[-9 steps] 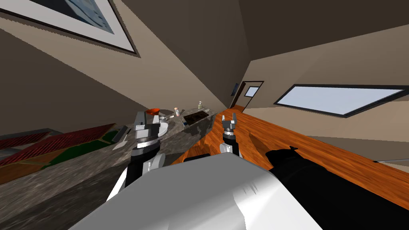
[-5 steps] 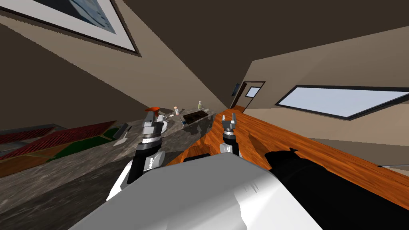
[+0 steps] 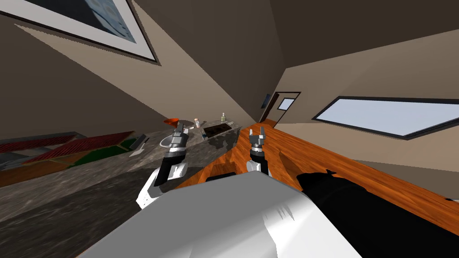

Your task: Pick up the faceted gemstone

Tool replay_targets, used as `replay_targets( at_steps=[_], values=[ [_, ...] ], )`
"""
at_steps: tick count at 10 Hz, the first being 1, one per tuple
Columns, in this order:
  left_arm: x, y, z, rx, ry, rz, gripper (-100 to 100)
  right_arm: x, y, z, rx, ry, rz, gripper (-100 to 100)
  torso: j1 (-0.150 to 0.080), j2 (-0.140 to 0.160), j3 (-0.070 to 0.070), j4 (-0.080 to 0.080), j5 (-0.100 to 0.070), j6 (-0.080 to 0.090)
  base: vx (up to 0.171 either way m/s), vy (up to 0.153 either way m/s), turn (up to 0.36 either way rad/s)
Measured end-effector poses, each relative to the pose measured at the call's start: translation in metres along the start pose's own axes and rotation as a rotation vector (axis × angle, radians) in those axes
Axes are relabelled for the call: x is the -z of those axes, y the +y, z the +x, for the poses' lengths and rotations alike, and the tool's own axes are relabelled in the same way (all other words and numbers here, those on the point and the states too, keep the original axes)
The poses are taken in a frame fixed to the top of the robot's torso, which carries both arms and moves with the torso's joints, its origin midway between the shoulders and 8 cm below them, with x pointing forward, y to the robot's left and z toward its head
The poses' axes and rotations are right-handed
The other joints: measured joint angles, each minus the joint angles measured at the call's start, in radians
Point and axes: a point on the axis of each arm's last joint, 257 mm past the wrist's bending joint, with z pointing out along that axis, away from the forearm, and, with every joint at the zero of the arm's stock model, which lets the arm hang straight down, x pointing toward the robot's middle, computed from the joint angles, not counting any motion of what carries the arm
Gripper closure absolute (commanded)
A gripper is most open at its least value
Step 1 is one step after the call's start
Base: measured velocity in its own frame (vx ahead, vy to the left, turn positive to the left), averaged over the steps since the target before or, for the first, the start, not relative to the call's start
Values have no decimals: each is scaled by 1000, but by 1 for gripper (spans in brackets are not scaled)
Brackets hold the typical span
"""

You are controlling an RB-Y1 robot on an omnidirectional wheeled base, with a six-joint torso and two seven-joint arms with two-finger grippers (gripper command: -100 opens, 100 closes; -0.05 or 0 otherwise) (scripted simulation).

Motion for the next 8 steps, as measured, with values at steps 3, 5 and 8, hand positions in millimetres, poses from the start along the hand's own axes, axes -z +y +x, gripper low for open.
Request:
replay_targets(
  at_steps=[3,5,8],
  values=[
    [-15,25,8,2,13,-55,-100,0,0,0,0,0,0,0,7,-2,-1,0,1,0,-30,-91,50],
    [-28,51,11,1,21,-106,-100,0,0,0,0,0,0,0,4,-2,-1,0,1,0,-36,-129,74],
    [-40,78,15,-1,31,-173,-100,0,0,0,0,0,0,0,5,-3,-2,-1,1,0,-18,-112,52]
  ],
)
